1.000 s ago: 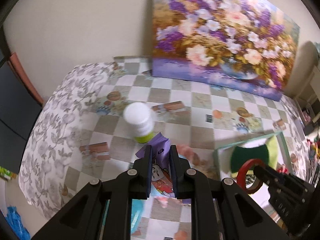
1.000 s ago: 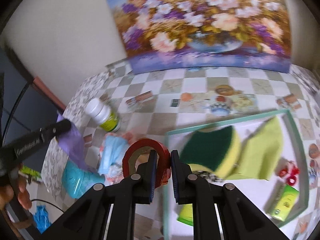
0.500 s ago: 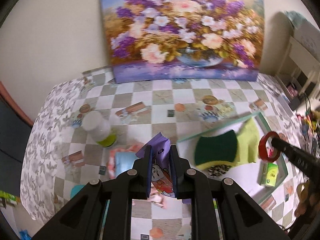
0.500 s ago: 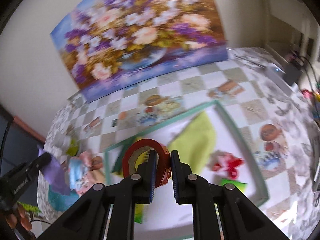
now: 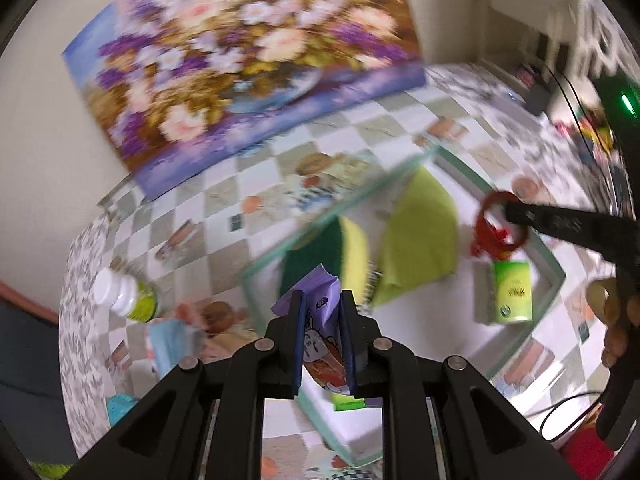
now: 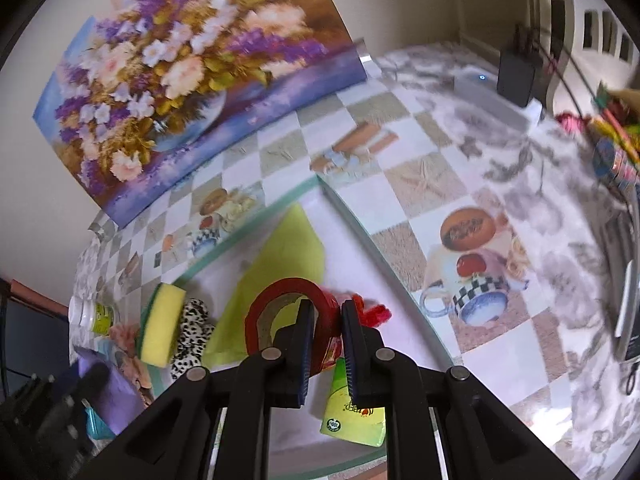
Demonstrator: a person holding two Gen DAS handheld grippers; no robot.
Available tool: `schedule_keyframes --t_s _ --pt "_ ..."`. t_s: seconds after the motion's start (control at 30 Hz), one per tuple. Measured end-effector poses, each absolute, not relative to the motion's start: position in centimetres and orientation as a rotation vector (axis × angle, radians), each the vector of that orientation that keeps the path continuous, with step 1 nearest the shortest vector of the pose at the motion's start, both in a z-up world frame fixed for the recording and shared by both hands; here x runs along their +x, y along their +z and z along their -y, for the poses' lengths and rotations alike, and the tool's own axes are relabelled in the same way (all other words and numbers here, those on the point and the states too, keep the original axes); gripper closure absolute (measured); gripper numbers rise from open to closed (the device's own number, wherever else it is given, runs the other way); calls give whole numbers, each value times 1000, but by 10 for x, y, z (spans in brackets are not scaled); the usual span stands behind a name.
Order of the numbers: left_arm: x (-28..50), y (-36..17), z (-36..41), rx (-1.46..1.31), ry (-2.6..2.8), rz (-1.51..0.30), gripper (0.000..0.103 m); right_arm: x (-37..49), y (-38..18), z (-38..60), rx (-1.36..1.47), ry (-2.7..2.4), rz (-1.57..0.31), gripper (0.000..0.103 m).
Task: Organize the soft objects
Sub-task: 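Carry the purple bag and red tape roll into the tray and open both grippers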
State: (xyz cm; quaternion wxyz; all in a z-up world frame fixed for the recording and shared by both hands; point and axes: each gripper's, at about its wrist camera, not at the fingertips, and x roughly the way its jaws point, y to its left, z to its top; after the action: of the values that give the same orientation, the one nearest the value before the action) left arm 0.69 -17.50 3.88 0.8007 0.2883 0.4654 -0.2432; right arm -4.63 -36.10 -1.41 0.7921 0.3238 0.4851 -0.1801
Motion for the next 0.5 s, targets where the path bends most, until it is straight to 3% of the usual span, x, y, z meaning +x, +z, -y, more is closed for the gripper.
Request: schedule_keyframes --t_s 0.5 --pt "-18 -17 235 813 -553 -1004 85 -40 -29 376 734 -377 -1001 88"
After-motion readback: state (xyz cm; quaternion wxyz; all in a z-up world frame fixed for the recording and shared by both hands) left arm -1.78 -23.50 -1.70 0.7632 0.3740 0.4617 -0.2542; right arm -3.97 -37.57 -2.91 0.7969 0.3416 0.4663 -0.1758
